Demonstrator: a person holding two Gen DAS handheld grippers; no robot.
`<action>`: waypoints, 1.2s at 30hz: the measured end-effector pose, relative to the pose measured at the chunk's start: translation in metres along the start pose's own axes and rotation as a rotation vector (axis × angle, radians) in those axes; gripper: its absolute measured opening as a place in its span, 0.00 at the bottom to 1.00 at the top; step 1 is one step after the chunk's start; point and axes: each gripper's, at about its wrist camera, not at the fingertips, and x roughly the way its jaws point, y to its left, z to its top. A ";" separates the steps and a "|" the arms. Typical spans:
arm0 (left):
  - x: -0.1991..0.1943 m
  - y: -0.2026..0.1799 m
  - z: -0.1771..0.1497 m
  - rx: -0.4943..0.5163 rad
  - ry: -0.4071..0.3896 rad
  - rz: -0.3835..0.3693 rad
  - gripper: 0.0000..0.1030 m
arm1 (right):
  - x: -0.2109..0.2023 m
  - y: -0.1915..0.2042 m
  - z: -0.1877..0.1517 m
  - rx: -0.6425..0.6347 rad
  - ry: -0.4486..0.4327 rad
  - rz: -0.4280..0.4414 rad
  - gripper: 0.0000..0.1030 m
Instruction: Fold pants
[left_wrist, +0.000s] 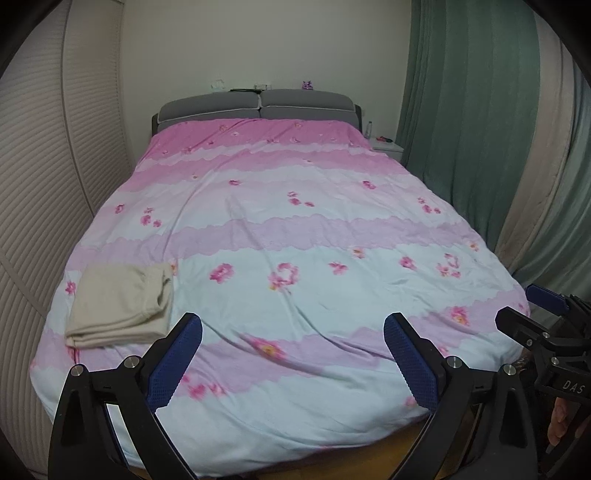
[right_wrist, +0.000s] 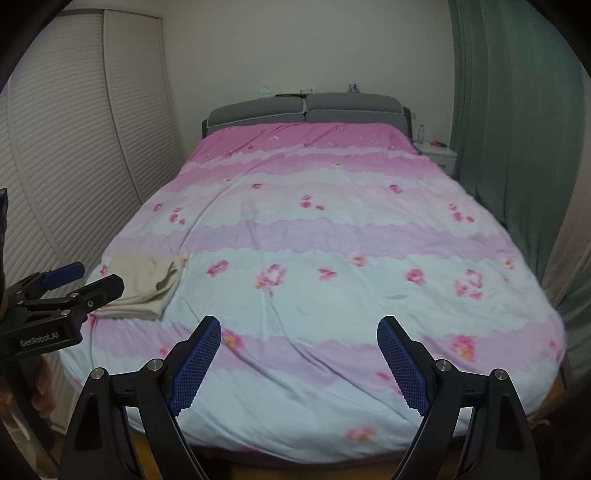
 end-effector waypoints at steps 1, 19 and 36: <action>-0.004 -0.007 -0.003 -0.002 -0.002 -0.002 0.97 | -0.006 -0.005 -0.003 -0.005 -0.003 -0.001 0.85; -0.059 -0.071 -0.026 0.083 -0.041 -0.002 0.97 | -0.079 -0.055 -0.039 0.052 -0.048 -0.004 0.85; -0.071 -0.070 -0.027 0.057 -0.044 -0.030 1.00 | -0.090 -0.051 -0.043 0.037 -0.053 -0.014 0.85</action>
